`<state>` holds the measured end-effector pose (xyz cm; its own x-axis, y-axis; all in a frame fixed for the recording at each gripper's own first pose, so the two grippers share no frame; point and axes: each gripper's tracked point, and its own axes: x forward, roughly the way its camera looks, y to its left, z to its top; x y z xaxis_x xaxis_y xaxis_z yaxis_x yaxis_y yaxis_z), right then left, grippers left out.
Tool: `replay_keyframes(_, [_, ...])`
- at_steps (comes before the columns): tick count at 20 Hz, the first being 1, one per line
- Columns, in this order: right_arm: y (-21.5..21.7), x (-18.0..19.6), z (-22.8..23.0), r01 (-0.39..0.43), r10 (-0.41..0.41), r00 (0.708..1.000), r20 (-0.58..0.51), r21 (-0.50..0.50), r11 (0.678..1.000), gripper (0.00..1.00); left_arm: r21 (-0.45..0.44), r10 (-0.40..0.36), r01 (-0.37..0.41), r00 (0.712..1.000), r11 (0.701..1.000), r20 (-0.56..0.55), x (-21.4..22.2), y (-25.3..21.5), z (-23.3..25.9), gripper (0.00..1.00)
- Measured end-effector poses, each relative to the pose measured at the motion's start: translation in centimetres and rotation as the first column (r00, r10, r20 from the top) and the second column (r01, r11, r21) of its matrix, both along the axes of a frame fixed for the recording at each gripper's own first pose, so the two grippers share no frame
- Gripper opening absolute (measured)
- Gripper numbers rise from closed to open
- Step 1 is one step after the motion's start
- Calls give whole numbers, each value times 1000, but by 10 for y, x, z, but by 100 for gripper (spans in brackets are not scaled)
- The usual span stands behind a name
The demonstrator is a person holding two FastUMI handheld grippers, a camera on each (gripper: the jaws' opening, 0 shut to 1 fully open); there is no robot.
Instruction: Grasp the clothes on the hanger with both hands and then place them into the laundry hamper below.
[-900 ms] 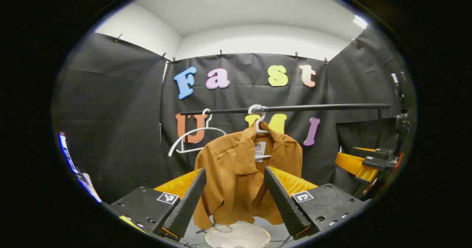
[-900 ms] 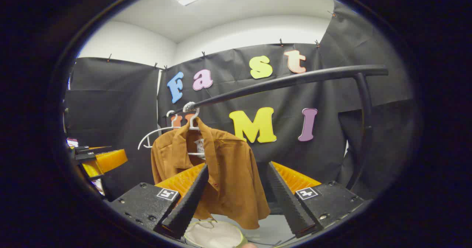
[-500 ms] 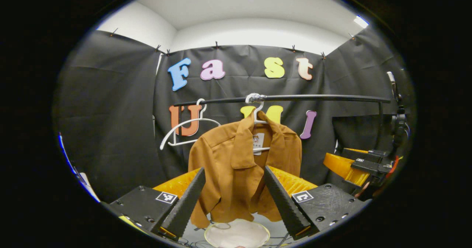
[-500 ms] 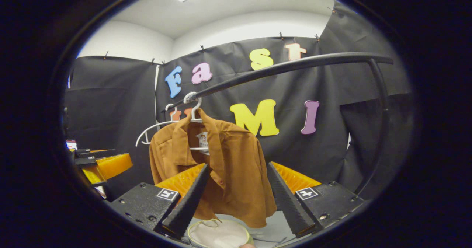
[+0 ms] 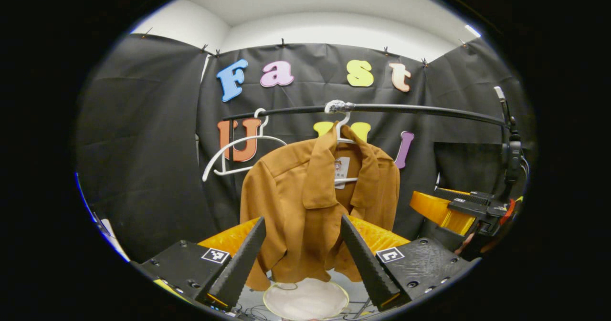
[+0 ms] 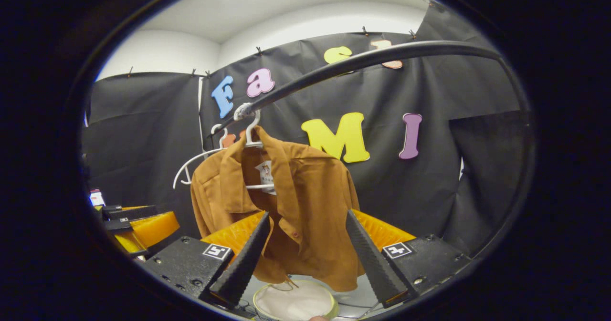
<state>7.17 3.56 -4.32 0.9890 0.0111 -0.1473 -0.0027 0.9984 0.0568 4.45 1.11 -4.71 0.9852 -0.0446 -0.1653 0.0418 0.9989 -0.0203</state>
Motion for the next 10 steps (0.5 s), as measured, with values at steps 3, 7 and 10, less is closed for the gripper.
replay_keyframes(3, [-2, 8, -3, 15, -15, 1000, 1, 7, 1000, 100, -3, -14, 14, 1000, 1000, -21, 13, 0, -4, 96])
replay_keyframes(7, [-8, 19, -3, 32, -32, 999, 2, 7, 999, 99, 1, -19, 19, 999, 1000, -25, 23, 0, -3, 99])
replay_keyframes(10, [-9, 30, -3, 28, -28, 1000, -2, 9, 1000, 100, 2, -21, 22, 999, 1000, -26, 37, 0, -2, 96])
